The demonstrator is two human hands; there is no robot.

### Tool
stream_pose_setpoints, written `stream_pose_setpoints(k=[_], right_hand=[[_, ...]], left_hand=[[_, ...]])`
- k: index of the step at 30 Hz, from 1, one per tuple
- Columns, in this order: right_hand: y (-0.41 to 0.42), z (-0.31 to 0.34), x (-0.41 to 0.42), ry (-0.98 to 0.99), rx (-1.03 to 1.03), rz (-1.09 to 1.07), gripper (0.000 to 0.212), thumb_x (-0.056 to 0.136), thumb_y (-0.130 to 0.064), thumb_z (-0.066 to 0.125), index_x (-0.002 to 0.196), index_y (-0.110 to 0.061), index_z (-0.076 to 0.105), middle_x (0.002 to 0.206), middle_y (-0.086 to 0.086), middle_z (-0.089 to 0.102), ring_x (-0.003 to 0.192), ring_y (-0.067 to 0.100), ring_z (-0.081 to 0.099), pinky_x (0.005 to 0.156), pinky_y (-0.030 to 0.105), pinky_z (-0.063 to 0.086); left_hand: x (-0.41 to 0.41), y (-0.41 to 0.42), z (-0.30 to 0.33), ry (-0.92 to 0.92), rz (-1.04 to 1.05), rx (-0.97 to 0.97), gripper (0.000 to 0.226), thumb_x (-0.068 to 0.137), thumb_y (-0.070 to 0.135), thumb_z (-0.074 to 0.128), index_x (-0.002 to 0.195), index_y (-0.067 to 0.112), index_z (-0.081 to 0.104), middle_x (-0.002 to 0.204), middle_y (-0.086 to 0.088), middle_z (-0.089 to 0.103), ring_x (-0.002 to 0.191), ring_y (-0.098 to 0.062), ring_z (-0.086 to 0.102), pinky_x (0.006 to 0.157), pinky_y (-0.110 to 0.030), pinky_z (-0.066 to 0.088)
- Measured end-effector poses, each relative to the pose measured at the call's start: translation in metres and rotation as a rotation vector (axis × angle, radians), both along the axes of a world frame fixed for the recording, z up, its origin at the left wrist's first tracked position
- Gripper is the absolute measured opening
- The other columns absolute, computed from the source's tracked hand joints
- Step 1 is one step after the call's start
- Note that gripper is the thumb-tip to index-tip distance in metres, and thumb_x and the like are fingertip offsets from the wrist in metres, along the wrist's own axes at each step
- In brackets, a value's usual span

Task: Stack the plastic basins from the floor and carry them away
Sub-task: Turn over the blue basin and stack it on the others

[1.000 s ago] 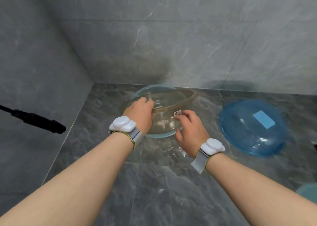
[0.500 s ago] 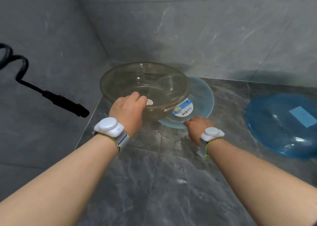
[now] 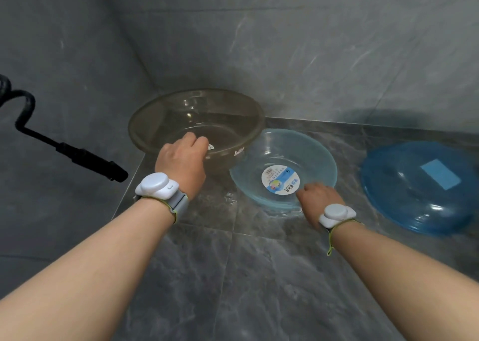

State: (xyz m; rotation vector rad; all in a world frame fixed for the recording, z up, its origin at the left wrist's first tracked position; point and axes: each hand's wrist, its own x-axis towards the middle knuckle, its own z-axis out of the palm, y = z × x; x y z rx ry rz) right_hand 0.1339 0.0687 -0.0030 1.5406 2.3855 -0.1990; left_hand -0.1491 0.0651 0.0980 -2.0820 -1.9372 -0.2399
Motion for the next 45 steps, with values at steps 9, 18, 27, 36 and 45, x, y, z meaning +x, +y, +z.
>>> stream_pose_setpoints(k=[9,18,27,36,45], right_hand=[[0.045,0.091,0.063,-0.173,0.234,-0.063,0.029,0.085,-0.017,0.049,0.110,-0.017,0.063,0.111,0.007,0.060,0.106,0.029,0.055,0.077,0.035,0.044],[0.047,0.117,0.073,-0.246,0.339,-0.189,0.030,0.086,-0.021,0.049,0.111,-0.020,0.065,0.113,0.009,0.062,0.108,0.033,0.054,0.083,0.037,0.045],[0.030,0.101,0.034,-0.112,0.333,-0.043,0.026,0.079,-0.012,0.054,0.102,-0.015,0.065,0.101,0.010,0.059,0.096,0.034,0.055,0.067,0.035,0.037],[-0.010,0.043,-0.019,0.172,0.329,0.137,0.009,0.066,-0.008,0.066,0.075,-0.011,0.067,0.074,0.009,0.059,0.072,0.032,0.057,0.056,0.034,0.036],[-0.018,-0.001,-0.035,0.347,0.393,0.258,0.015,0.056,-0.011,0.076,0.067,-0.016,0.066,0.064,0.003,0.056,0.061,0.026,0.054,0.051,0.030,0.033]], left_hand=[[0.037,0.007,-0.025,-0.082,-0.058,-0.123,0.038,0.046,-0.013,0.075,0.074,0.008,0.060,0.069,-0.013,0.055,0.049,-0.033,0.054,0.052,-0.029,0.028],[0.078,-0.008,-0.070,-0.194,-0.113,-0.311,0.028,0.082,-0.004,0.051,0.105,0.010,0.054,0.104,-0.012,0.052,0.089,-0.035,0.056,0.057,-0.035,0.034],[0.101,-0.027,-0.097,-0.055,-0.237,-0.618,0.022,0.087,0.008,0.047,0.108,0.014,0.048,0.108,-0.013,0.051,0.094,-0.035,0.054,0.069,-0.039,0.038],[0.101,-0.041,-0.065,-0.114,-0.470,-0.398,0.034,0.091,0.044,0.051,0.088,0.014,0.066,0.086,-0.004,0.065,0.081,-0.027,0.064,0.061,-0.032,0.047],[0.077,-0.034,-0.075,0.040,-0.417,-0.378,0.038,0.078,0.039,0.069,0.098,0.008,0.061,0.095,-0.011,0.059,0.085,-0.033,0.056,0.069,-0.042,0.049]])
